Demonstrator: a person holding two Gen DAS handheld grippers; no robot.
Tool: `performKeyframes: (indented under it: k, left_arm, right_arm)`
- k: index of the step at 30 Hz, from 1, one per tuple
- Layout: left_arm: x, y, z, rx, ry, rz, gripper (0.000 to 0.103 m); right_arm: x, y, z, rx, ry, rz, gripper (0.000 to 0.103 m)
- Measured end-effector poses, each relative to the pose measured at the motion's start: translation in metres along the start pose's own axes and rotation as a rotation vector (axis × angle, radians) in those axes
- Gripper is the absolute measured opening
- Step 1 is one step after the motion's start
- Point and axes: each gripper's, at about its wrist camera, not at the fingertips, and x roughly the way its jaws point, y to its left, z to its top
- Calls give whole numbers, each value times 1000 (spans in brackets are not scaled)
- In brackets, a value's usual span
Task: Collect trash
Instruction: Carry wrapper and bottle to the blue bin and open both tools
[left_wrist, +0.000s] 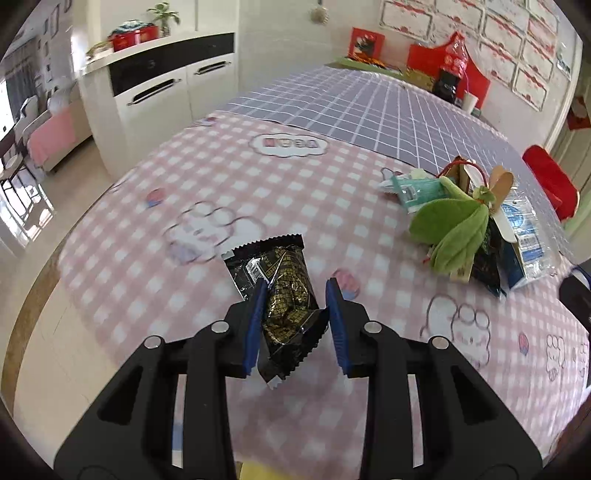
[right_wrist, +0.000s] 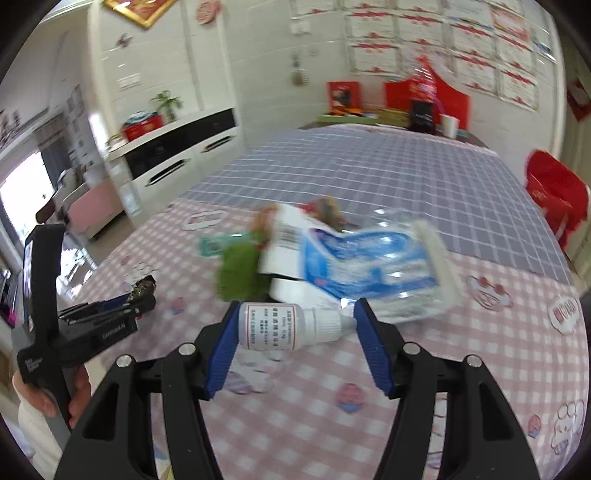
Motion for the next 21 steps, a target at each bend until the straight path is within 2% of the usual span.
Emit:
performKeyframes:
  k: [4, 9, 16, 21]
  left_arm:
    - [-22, 27, -17, -55, -11, -1, 32]
    - [-55, 67, -41, -117, -41, 55, 32]
    - [-97, 143, -84, -275, -64, 182, 32]
    - [-108, 187, -118, -384, -34, 248, 33]
  right_arm:
    - [9, 43, 2, -84, 4, 65, 61]
    - [22, 105, -2, -165, 36, 177, 61]
    - [26, 206, -25, -354, 76, 339, 61]
    - [34, 271, -54, -481, 146, 431, 61]
